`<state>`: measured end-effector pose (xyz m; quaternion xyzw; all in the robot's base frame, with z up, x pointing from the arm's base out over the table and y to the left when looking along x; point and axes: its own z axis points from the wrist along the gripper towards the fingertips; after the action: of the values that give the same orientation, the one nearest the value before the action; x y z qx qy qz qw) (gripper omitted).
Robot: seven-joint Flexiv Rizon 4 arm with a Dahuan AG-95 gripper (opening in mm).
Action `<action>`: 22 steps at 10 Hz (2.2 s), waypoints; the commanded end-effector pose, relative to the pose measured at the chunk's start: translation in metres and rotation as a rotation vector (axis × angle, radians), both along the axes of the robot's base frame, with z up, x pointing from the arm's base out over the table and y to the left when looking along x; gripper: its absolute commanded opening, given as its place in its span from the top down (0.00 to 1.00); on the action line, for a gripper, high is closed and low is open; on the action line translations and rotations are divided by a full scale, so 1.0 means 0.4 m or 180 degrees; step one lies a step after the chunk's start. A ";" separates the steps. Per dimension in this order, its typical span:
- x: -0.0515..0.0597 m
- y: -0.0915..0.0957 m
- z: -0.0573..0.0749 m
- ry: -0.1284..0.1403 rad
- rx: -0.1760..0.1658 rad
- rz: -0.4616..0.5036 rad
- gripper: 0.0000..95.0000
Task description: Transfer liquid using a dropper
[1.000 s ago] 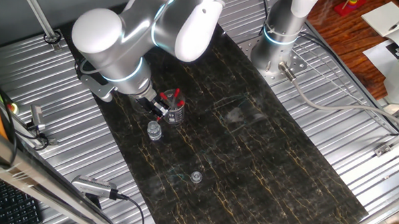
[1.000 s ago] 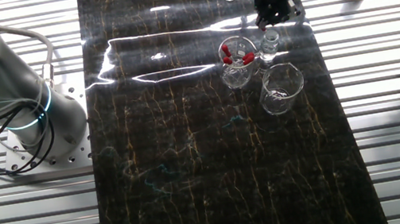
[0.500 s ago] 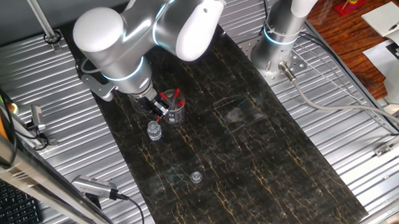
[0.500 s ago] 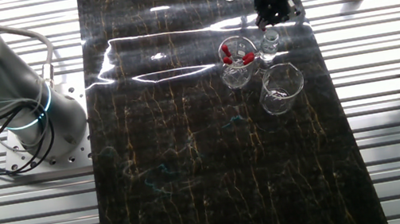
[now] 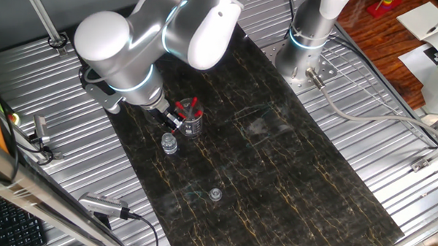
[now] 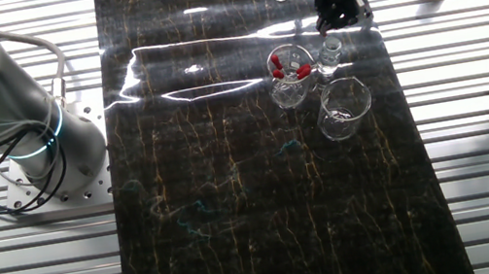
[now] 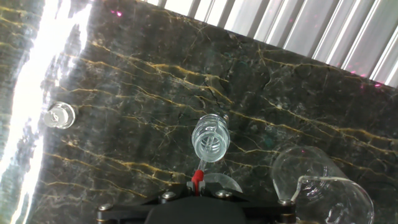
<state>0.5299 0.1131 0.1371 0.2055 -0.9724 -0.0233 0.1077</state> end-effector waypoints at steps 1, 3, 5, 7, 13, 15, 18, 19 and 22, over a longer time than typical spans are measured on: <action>0.002 0.000 -0.002 -0.0014 0.0015 0.0044 1.00; 0.002 0.000 -0.002 -0.0014 0.0020 0.0050 0.80; 0.002 0.000 -0.001 -0.0021 0.0028 0.0060 0.80; 0.004 0.000 0.000 -0.0020 0.0028 0.0064 0.60; 0.002 0.003 -0.026 -0.0038 0.0009 0.0042 0.60; 0.003 0.005 -0.036 -0.0057 0.0006 0.0034 0.60; 0.004 0.006 -0.044 -0.0085 -0.0002 0.0033 0.80; 0.004 0.006 -0.044 -0.0089 -0.0001 0.0037 0.80; 0.003 0.006 -0.045 -0.0105 -0.0001 0.0038 1.00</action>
<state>0.5309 0.1152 0.1194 0.2108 -0.9731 -0.0189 0.0913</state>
